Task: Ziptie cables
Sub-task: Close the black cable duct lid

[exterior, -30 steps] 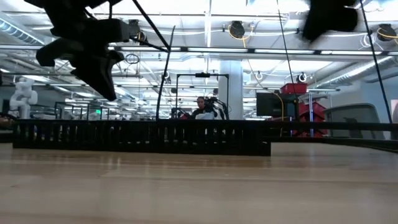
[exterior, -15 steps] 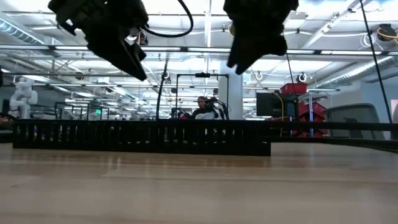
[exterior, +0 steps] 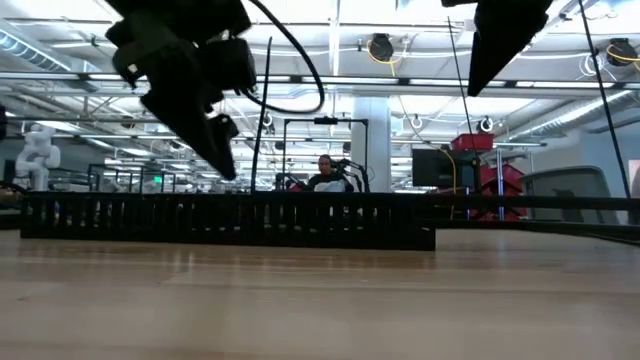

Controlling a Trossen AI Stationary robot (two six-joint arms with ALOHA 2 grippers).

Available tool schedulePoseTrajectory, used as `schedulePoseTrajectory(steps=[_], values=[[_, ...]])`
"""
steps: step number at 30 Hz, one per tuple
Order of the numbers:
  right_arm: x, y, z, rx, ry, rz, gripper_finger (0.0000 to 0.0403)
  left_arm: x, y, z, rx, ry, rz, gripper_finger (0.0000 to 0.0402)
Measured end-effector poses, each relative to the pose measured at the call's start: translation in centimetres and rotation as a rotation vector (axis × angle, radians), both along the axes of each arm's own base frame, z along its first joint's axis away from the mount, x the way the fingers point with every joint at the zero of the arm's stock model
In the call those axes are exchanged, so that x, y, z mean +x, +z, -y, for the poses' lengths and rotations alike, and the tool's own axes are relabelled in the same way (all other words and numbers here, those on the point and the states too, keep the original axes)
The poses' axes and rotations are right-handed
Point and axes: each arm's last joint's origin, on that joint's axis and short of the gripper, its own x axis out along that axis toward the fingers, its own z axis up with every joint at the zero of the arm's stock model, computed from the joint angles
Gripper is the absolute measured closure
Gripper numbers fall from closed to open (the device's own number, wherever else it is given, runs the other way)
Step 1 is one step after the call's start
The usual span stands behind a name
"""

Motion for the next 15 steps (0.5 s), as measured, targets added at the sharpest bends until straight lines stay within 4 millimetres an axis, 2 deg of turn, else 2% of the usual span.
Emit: schedulePoseTrajectory(steps=[5, 10, 15], values=[[-0.5, -0.3, -0.7, 0.029, -0.011, 0.061, 0.0217, 1.6, 0.2, 0.0, 0.127, -0.135, -0.034, 0.012], [-0.2, -0.2, -0.8, 0.073, -0.075, 0.126, 0.0217, 2.9, 2.9, -0.9, 0.307, -0.085, 0.028, 0.0118], [0.2, -0.1, -0.9, 0.111, -0.118, 0.177, 0.0217, 3.6, 4.7, -1.0, 0.354, 0.003, 0.102, 0.0118]])
